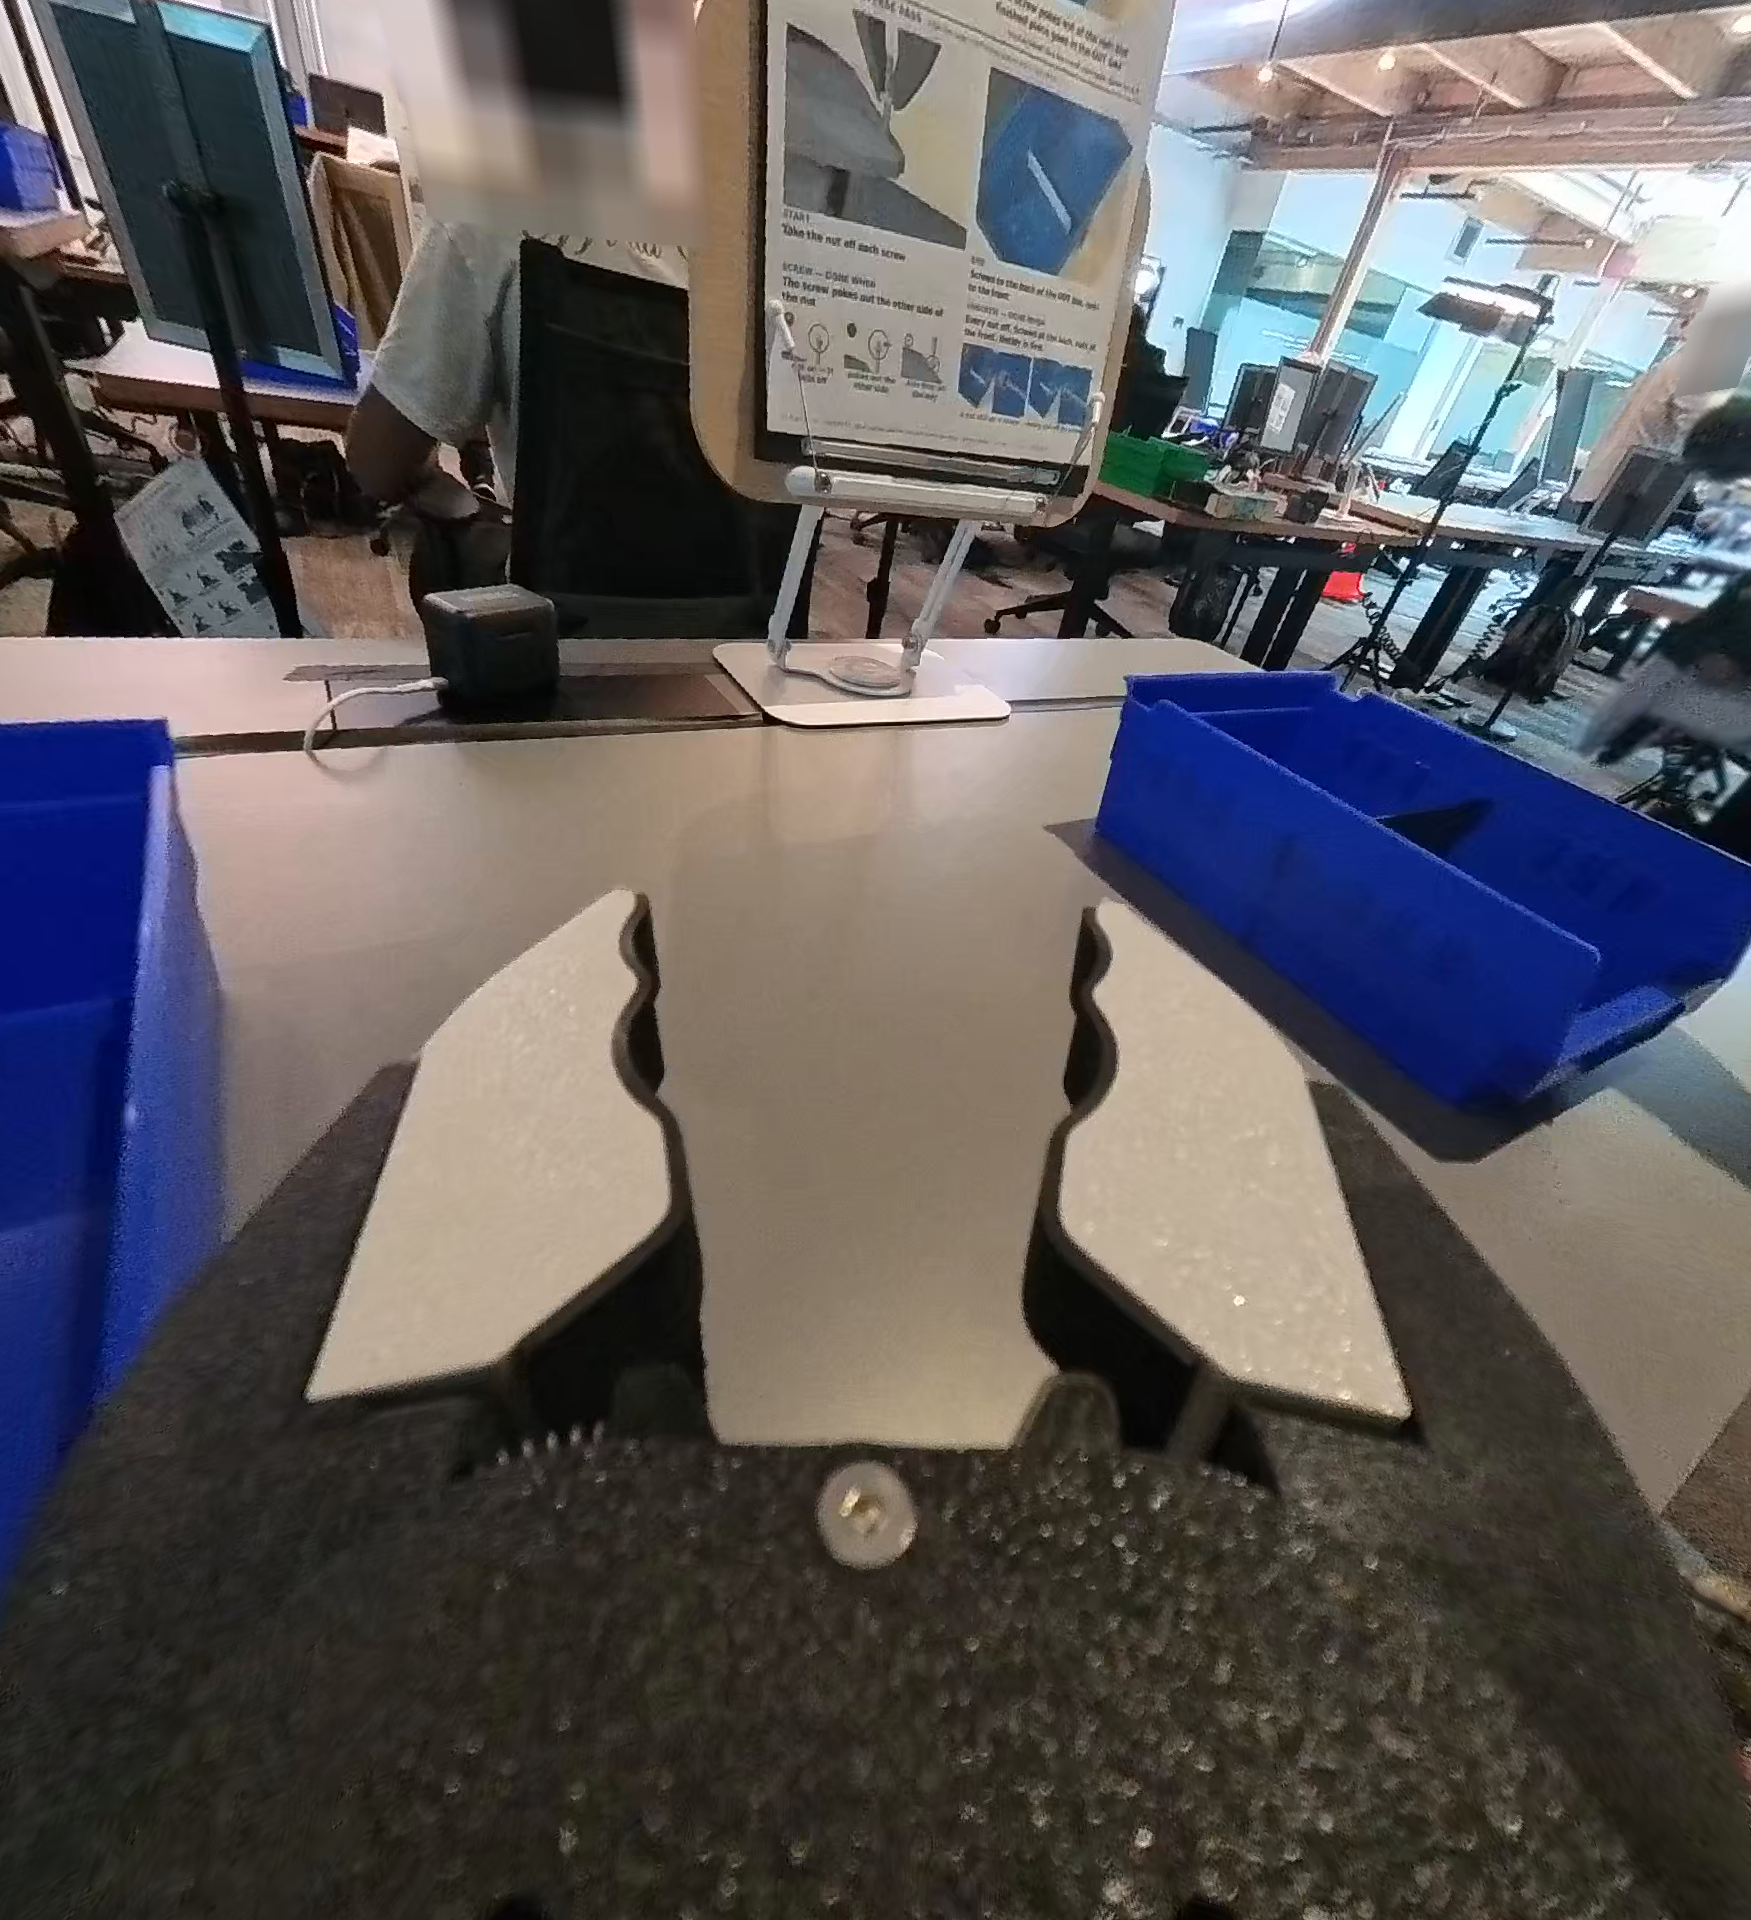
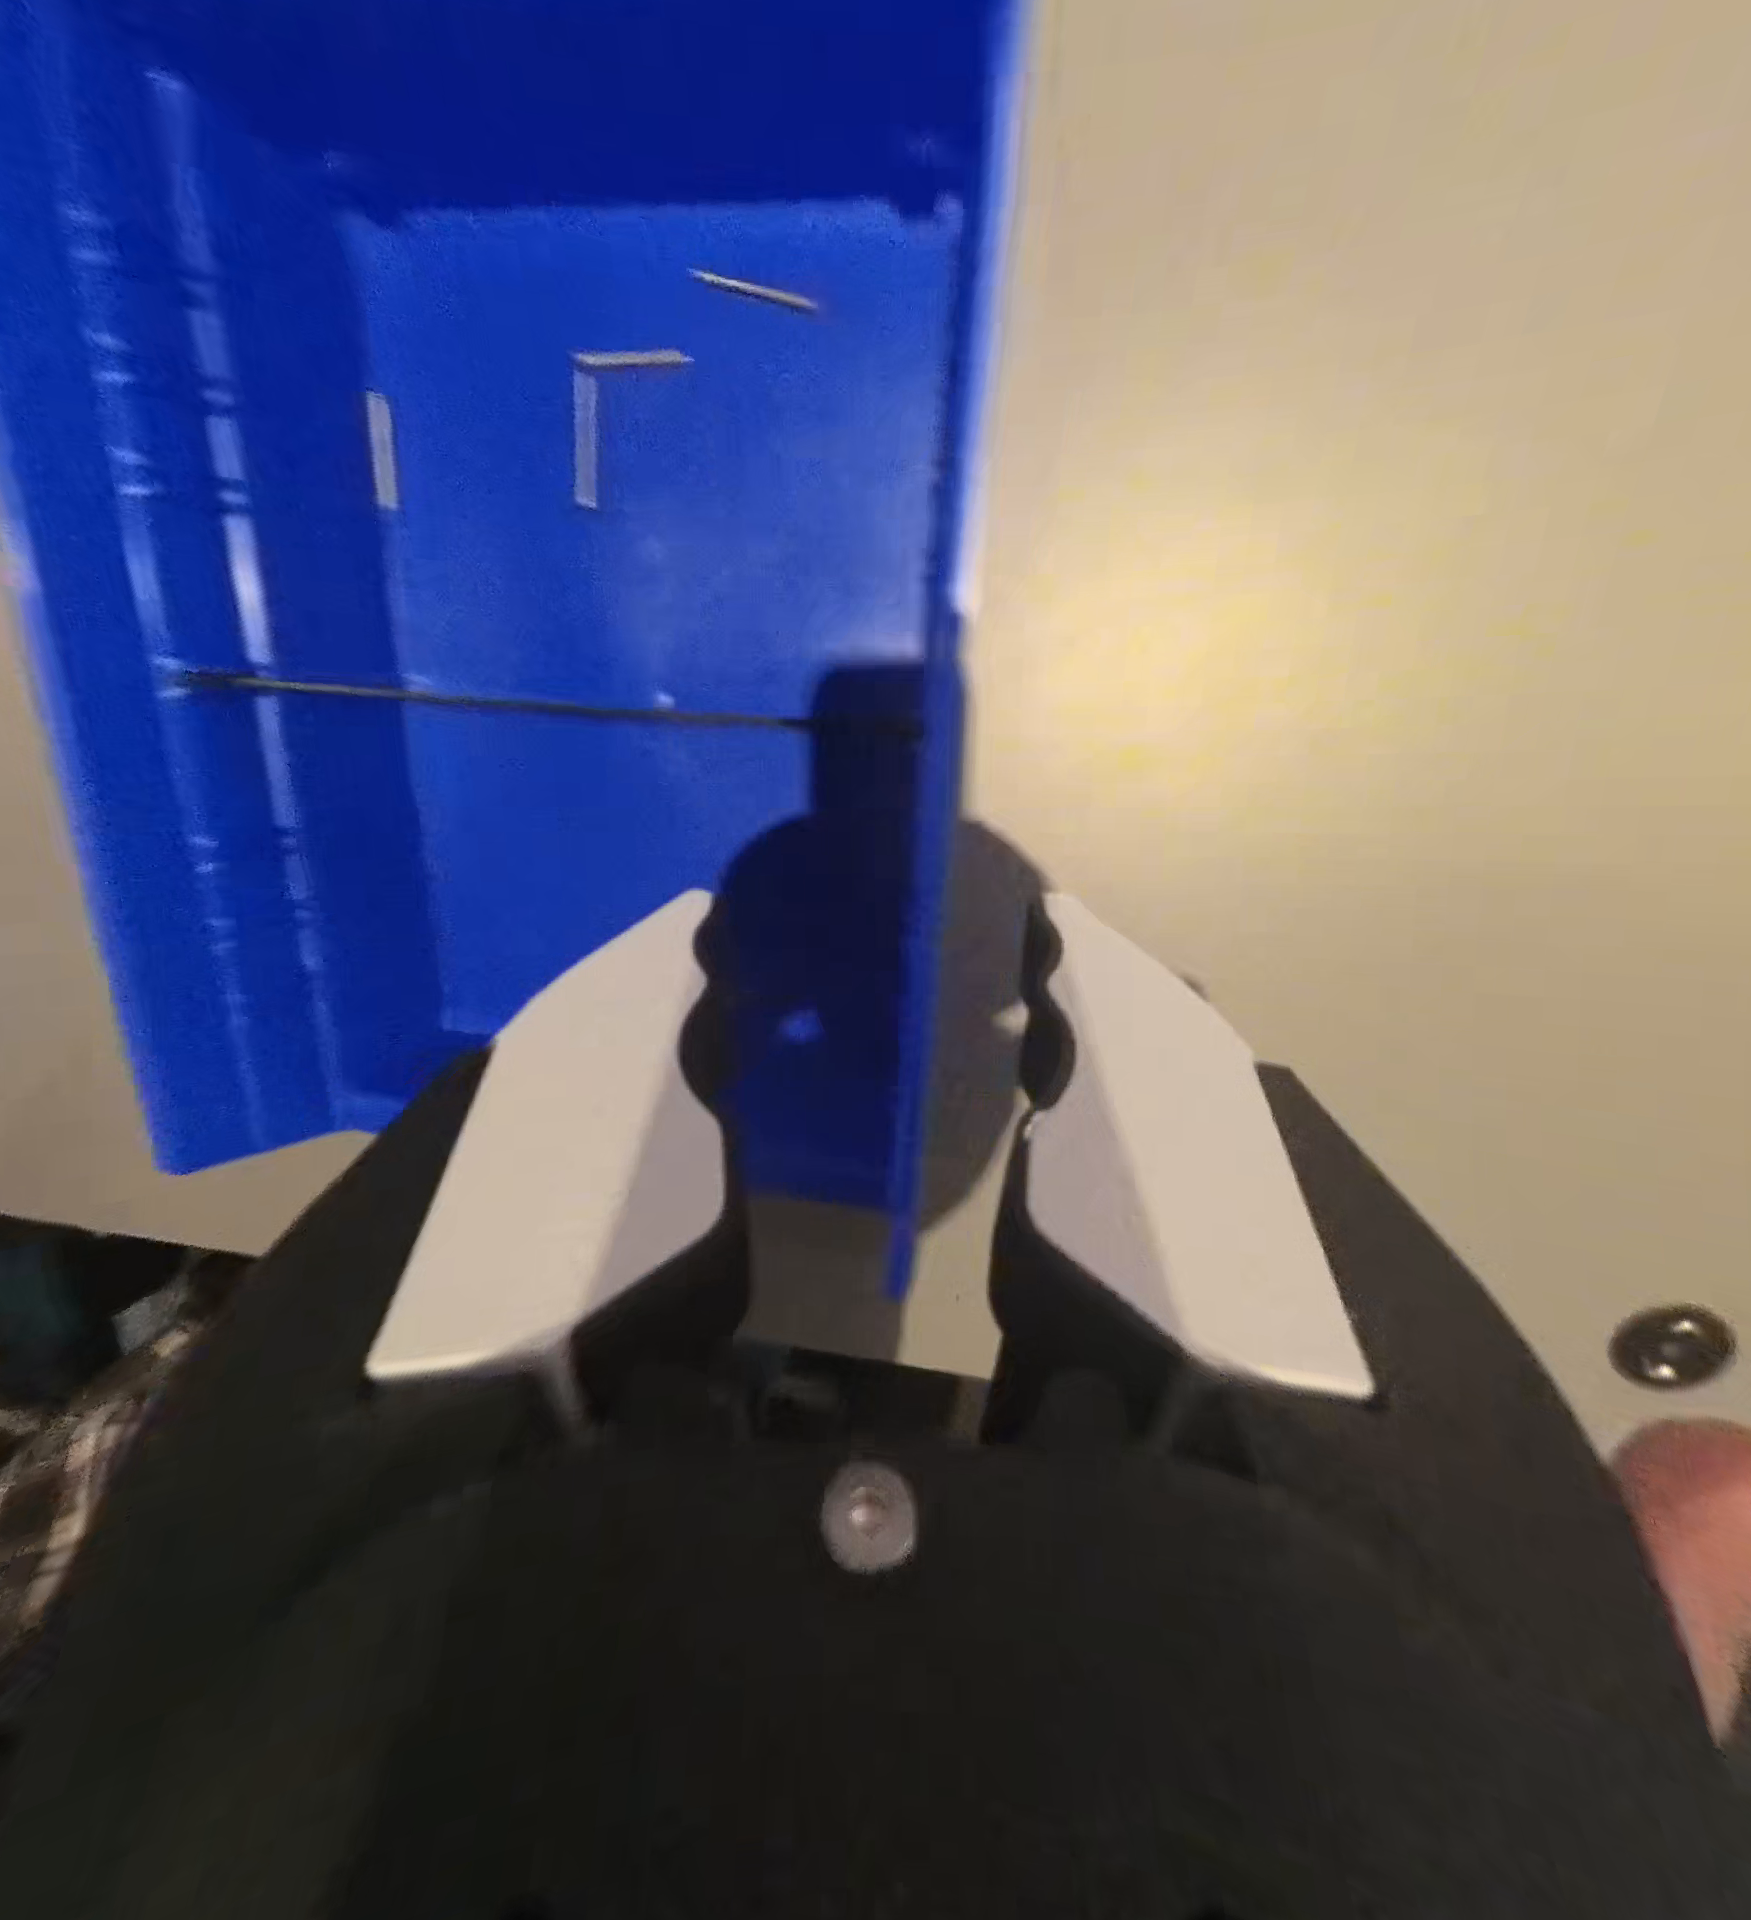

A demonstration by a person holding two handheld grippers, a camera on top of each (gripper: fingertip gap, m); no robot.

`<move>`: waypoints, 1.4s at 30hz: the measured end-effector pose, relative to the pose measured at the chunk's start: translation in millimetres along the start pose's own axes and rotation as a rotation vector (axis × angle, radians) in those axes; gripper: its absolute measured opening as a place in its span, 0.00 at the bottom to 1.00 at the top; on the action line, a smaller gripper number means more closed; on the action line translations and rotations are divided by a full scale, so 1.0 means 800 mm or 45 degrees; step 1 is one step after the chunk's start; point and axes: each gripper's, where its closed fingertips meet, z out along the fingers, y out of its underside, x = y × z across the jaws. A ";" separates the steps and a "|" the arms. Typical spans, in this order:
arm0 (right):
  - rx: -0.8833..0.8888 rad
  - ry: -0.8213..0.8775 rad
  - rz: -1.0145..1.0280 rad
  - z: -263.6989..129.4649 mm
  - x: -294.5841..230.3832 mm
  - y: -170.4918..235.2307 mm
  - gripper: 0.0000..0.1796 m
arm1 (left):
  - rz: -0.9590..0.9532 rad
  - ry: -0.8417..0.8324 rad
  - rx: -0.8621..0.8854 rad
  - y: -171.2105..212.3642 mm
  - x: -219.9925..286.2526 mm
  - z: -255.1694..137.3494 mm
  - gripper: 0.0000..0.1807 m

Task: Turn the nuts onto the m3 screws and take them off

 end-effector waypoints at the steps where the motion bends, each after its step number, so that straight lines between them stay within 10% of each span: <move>1: -0.035 -0.005 0.018 0.007 0.012 0.007 0.30 | -0.007 0.005 -0.002 0.001 0.000 0.003 0.42; 10: -0.216 -0.151 0.038 0.069 0.007 0.038 0.04 | 0.021 0.026 -0.048 0.005 0.012 0.015 0.42; 38: -0.169 -0.259 -0.202 0.111 -0.230 0.037 0.06 | 0.026 0.062 -0.030 -0.012 0.019 -0.008 0.42; 42: -0.028 -0.352 -0.199 0.090 -0.234 0.022 0.23 | 0.117 0.005 -0.057 -0.032 -0.001 -0.023 0.43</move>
